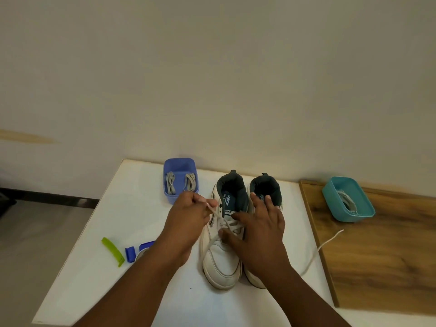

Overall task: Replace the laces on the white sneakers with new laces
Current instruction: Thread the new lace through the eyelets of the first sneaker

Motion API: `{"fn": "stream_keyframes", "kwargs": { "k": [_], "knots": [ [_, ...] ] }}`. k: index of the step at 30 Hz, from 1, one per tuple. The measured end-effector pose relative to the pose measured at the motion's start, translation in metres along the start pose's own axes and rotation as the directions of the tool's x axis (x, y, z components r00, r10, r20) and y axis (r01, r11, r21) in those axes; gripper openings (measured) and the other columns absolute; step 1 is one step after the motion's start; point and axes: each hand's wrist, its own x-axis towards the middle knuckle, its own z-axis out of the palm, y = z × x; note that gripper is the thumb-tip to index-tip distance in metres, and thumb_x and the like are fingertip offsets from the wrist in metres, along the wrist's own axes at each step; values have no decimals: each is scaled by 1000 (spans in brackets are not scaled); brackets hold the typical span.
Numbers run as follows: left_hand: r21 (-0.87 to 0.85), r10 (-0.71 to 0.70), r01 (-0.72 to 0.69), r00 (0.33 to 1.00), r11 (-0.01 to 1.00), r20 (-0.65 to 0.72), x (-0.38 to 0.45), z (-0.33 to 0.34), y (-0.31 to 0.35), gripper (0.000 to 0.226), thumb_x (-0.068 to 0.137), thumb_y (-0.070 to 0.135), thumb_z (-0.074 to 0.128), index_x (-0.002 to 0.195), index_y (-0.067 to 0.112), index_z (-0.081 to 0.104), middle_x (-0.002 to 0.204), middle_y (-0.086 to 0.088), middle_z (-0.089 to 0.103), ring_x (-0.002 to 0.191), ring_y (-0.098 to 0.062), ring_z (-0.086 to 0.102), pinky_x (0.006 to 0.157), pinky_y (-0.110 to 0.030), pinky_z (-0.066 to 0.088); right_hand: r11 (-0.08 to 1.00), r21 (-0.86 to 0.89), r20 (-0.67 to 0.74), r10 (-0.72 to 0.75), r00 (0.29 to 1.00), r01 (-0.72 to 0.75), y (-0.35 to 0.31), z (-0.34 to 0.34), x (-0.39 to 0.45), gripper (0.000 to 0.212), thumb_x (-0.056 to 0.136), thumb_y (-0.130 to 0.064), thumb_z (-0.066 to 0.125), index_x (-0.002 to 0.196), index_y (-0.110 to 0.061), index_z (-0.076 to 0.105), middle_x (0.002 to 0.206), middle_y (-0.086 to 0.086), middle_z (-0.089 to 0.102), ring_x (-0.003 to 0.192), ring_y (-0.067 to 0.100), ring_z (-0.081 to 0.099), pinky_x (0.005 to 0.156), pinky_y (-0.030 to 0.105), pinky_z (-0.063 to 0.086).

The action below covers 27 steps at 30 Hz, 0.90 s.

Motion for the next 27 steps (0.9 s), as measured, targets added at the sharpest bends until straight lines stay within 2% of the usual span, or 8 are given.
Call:
{"fn": "stream_keyframes", "kwargs": {
  "k": [3, 6, 8, 10, 13, 17, 22, 27],
  "knots": [
    [-279, -45, 35, 999, 960, -29, -2, -1, 6, 14, 104, 4, 40, 94, 8, 49, 80, -5, 65, 90, -21, 74, 89, -39, 57, 1000, 22, 20, 11, 1000, -11, -1, -4, 1, 64, 81, -85, 42, 128, -48, 63, 170, -4, 14, 157, 25, -5, 125, 48, -5],
    [-11, 8, -9, 996, 1000, -88, 3, -2, -1, 11, 100, 6, 43, 93, 10, 51, 80, -5, 63, 79, -20, 67, 85, -44, 58, 992, 120, 59, 42, 997, -49, -4, -9, -1, 50, 83, -71, 64, 128, -49, 61, 169, -7, 14, 156, 25, 0, 125, 49, 5],
    [149, 10, -3, 999, 989, -49, 3, 1, -9, 11, 99, 8, 45, 92, 11, 52, 84, -7, 65, 80, -21, 68, 86, -46, 58, 992, 113, 32, 49, 998, -53, -8, -15, -7, 49, 81, -64, 72, 125, -47, 58, 158, -6, 29, 148, 23, 19, 119, 41, 23],
    [240, -42, 42, 999, 970, -4, 2, 5, -14, 9, 99, 9, 47, 96, 11, 55, 90, -9, 69, 83, -20, 70, 84, -39, 59, 999, 27, -9, 19, 1000, -19, -14, -24, -15, 43, 82, -61, 73, 118, -42, 59, 134, -8, 48, 126, 16, 41, 103, 30, 38],
    [346, -52, 35, 998, 938, 39, 1, 6, -18, 13, 98, 10, 52, 105, 19, 58, 96, -5, 70, 84, -16, 70, 81, -32, 58, 997, -33, 211, 68, 975, -62, -18, -35, -30, 38, 86, -66, 64, 104, -33, 66, 100, -11, 63, 93, 10, 60, 84, 27, 53],
    [499, 42, -71, 997, 864, 69, 4, 2, -25, 13, 97, 21, 60, 110, 24, 61, 94, 2, 71, 87, -13, 68, 87, -34, 56, 991, -93, 463, 126, 877, -93, -21, -28, -46, 48, 79, -73, 66, 95, -27, 63, 92, -6, 63, 85, 15, 62, 76, 32, 52],
    [648, 79, -141, 989, 748, 123, 3, 2, -30, 25, 86, 31, 76, 102, 26, 57, 85, 10, 63, 78, -5, 58, 69, -16, 43, 988, -68, 453, 155, 878, -139, -21, -22, -49, 50, 76, -74, 69, 94, -28, 62, 90, -8, 63, 83, 13, 62, 76, 32, 52],
    [812, 74, -148, 989, 565, 129, -1, 2, -37, 28, 87, 45, 72, 95, 25, 53, 82, 9, 56, 73, -7, 51, 62, -19, 35, 981, -11, 439, 178, 881, -193, -19, -18, -52, 47, 77, -71, 70, 91, -28, 60, 87, -9, 61, 83, 12, 61, 73, 29, 48]
  ]
}}
